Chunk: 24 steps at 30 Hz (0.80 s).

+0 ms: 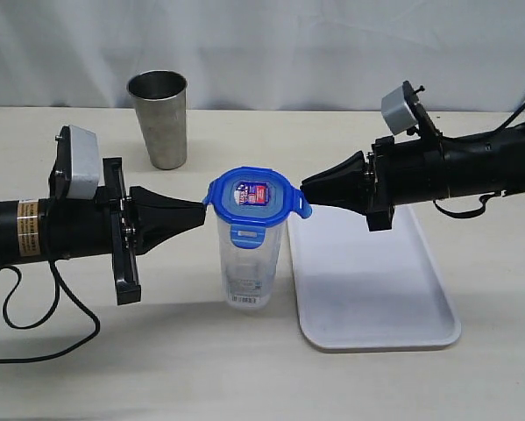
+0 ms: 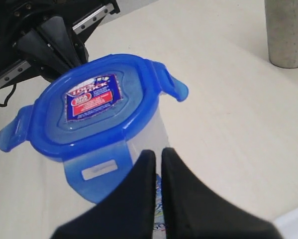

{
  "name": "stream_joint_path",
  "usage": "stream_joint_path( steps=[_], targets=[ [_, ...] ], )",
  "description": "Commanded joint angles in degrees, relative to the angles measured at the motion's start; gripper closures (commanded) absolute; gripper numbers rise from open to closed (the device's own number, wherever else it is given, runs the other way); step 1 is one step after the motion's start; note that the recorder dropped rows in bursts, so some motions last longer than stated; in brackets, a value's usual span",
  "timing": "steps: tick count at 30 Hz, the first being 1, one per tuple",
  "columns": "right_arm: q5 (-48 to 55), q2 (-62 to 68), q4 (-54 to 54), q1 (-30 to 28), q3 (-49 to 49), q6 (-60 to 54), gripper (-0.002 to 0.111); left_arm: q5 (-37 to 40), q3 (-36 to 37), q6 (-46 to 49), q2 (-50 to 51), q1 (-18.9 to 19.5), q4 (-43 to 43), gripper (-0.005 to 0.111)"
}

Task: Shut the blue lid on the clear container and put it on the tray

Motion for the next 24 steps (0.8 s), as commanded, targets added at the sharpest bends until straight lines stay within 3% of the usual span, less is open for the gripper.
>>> stream_joint_path(
  steps=[1,24],
  targets=[
    [1.3,0.0,-0.2,0.1,0.3,0.2,0.104,0.5,-0.2,-0.2,0.2,-0.5,-0.6,0.107],
    [0.1,-0.1,1.0,0.1,1.7,-0.5,0.104,2.9,-0.2,-0.2,0.2,-0.5,-5.3,0.107]
  ],
)
